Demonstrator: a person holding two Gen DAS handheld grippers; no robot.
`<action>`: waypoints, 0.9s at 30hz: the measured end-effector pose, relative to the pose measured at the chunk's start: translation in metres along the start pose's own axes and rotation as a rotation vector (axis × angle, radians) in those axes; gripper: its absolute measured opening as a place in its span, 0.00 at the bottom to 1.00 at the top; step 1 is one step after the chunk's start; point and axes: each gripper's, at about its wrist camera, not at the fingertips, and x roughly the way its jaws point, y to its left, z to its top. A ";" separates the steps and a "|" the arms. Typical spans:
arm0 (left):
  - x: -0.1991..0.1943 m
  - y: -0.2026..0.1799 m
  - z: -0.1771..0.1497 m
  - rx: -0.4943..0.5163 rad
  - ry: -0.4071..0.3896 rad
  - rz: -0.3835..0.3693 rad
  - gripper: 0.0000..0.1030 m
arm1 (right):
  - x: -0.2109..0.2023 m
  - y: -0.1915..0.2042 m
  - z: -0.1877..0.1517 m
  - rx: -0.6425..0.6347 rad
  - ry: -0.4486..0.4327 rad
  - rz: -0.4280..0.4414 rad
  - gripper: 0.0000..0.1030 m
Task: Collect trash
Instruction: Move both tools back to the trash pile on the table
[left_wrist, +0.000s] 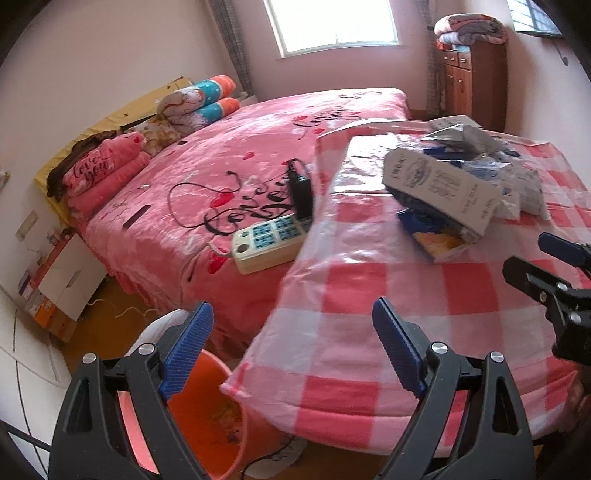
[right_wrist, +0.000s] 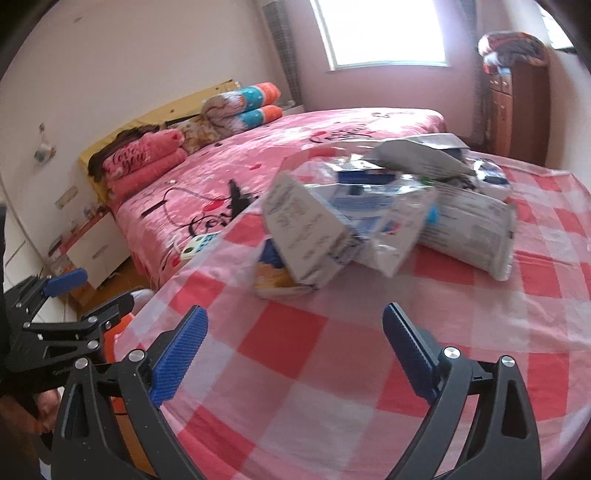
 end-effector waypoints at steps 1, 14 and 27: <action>0.000 -0.004 0.002 0.001 0.000 -0.015 0.86 | -0.002 -0.007 0.001 0.014 -0.005 -0.006 0.92; 0.005 -0.049 0.029 -0.057 0.025 -0.241 0.86 | -0.025 -0.094 0.009 0.207 -0.058 -0.069 0.92; 0.056 -0.074 0.082 -0.300 0.121 -0.438 0.86 | -0.019 -0.171 0.040 0.403 -0.046 -0.042 0.92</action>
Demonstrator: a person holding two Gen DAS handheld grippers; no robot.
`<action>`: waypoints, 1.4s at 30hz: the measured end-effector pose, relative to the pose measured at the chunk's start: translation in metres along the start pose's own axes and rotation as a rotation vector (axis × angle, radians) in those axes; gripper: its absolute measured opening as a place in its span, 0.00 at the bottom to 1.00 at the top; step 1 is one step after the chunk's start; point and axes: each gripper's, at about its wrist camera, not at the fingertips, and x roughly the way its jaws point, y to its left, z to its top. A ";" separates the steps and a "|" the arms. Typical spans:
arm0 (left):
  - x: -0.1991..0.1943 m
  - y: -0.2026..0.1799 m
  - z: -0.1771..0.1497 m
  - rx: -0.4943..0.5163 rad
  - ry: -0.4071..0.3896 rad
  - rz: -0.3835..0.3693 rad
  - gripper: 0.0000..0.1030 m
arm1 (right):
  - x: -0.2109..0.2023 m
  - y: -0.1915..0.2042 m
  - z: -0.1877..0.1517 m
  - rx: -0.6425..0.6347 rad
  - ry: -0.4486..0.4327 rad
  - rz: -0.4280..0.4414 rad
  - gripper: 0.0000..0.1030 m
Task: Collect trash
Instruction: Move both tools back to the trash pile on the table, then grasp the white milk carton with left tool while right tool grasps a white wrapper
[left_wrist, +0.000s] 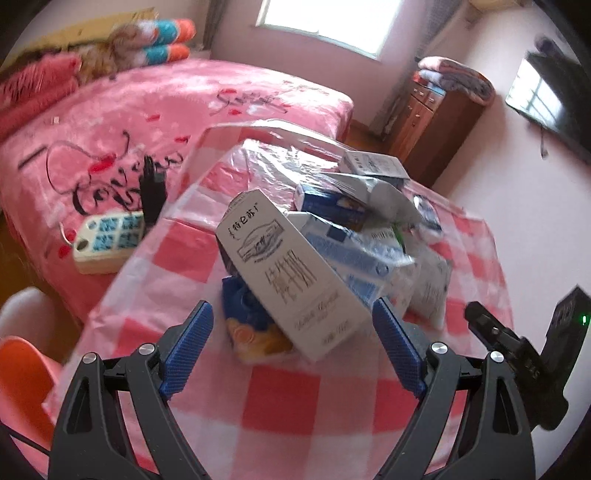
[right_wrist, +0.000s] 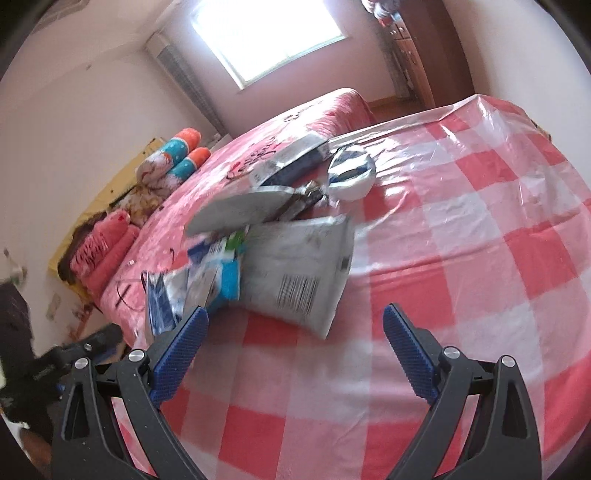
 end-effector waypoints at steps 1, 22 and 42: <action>0.005 0.003 0.004 -0.024 0.008 -0.007 0.86 | 0.002 -0.003 0.007 0.012 0.001 0.008 0.92; 0.064 0.017 0.028 -0.192 0.095 0.012 0.75 | 0.061 -0.044 0.048 0.106 0.118 0.218 0.73; 0.045 0.016 0.009 -0.183 0.117 -0.016 0.68 | 0.025 -0.014 0.045 -0.072 -0.050 0.173 0.81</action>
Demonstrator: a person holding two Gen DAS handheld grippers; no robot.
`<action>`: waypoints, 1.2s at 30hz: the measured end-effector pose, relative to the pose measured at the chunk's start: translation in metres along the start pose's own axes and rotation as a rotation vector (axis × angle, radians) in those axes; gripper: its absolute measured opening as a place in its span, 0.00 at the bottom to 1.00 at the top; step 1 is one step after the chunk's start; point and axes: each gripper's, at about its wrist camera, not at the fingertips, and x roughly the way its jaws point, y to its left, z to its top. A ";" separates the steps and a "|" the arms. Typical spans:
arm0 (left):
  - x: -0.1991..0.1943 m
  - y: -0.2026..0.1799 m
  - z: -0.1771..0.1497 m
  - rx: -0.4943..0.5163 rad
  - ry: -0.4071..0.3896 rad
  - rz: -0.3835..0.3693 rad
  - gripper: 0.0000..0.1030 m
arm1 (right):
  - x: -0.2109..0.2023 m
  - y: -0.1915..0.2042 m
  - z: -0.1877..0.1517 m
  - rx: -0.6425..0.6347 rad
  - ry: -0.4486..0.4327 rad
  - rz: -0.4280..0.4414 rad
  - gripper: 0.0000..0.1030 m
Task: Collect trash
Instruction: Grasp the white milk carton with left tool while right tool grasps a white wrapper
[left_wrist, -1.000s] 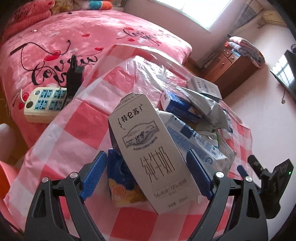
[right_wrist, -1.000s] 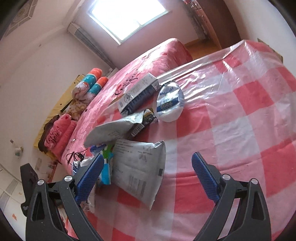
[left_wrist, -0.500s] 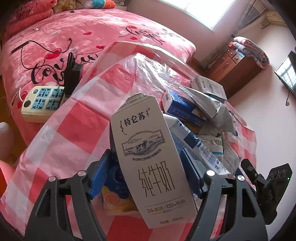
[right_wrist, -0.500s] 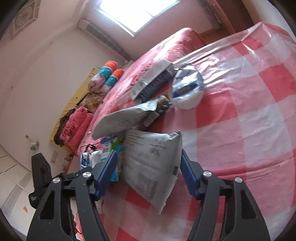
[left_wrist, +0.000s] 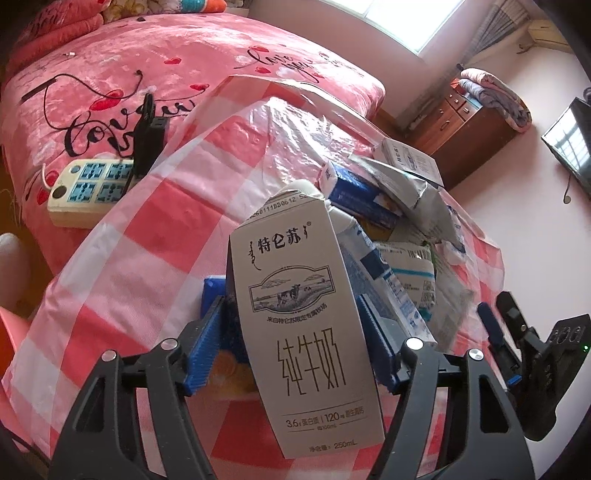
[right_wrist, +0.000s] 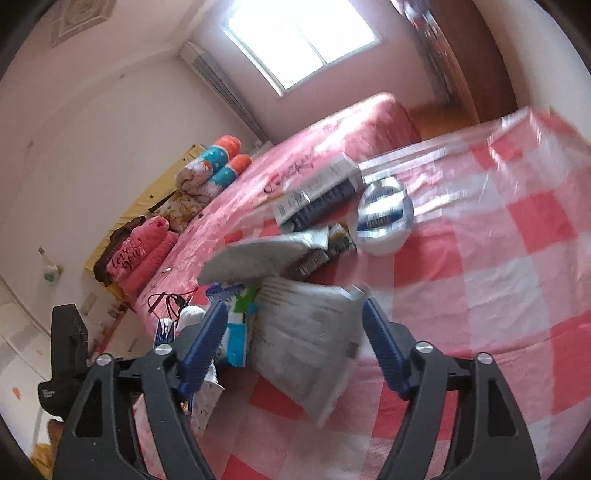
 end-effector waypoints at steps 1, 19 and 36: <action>-0.002 0.001 -0.002 -0.002 0.005 -0.003 0.68 | -0.003 0.003 -0.001 -0.017 -0.016 -0.014 0.85; -0.025 0.054 -0.015 -0.020 -0.003 -0.043 0.68 | 0.038 0.051 -0.051 -0.029 0.270 0.190 0.62; -0.011 0.063 -0.010 0.064 -0.043 -0.066 0.68 | 0.076 0.100 -0.068 -0.112 0.365 0.160 0.62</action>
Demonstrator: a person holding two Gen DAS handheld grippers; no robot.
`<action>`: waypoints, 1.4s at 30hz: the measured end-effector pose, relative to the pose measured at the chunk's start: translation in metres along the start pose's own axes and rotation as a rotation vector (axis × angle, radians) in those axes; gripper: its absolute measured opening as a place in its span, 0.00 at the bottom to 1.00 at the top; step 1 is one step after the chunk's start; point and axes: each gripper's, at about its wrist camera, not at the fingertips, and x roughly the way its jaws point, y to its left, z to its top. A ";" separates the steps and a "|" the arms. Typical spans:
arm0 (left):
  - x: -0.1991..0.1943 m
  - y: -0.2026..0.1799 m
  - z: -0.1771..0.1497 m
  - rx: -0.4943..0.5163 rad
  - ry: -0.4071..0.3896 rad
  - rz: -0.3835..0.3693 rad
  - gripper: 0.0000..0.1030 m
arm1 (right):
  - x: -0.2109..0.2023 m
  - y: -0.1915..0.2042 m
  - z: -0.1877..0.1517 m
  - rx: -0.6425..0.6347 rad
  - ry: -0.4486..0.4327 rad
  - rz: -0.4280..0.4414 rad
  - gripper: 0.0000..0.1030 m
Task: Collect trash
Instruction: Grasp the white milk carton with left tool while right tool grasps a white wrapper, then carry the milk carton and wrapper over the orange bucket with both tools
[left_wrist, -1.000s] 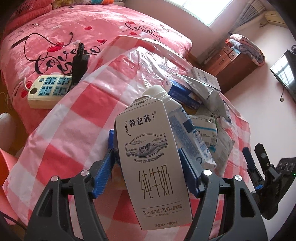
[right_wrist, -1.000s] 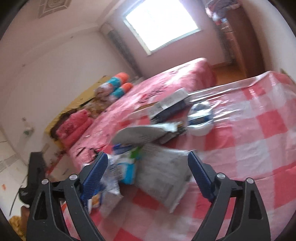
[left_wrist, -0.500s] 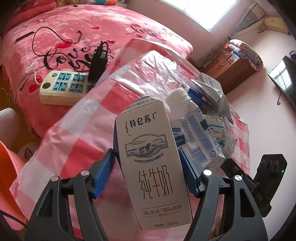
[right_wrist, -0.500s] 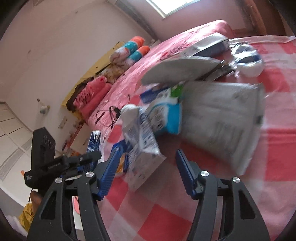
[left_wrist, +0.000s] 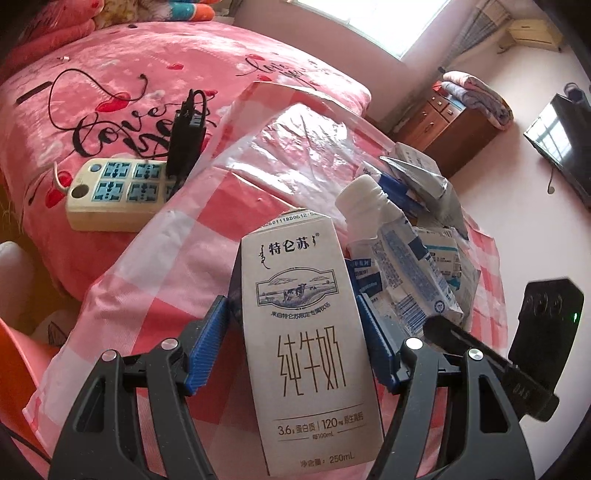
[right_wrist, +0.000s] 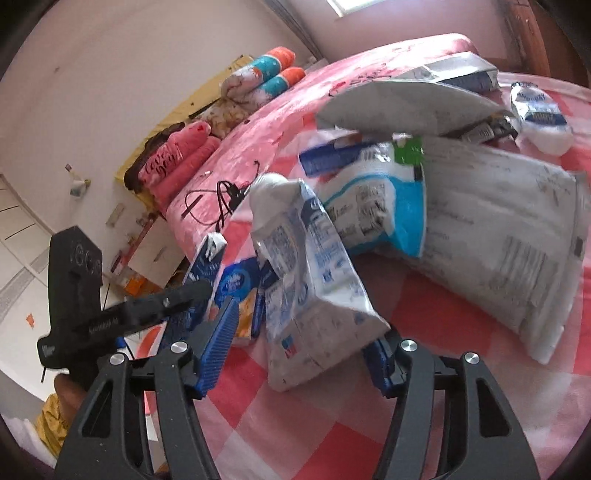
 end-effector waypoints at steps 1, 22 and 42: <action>0.000 0.000 -0.001 0.004 -0.002 0.000 0.68 | 0.004 0.000 0.003 0.013 0.006 0.009 0.63; -0.011 0.003 -0.016 0.007 -0.027 -0.036 0.67 | 0.013 0.009 -0.007 0.100 -0.048 -0.012 0.17; -0.061 0.017 -0.040 0.006 -0.072 -0.114 0.64 | -0.032 0.035 -0.035 0.175 -0.076 0.131 0.17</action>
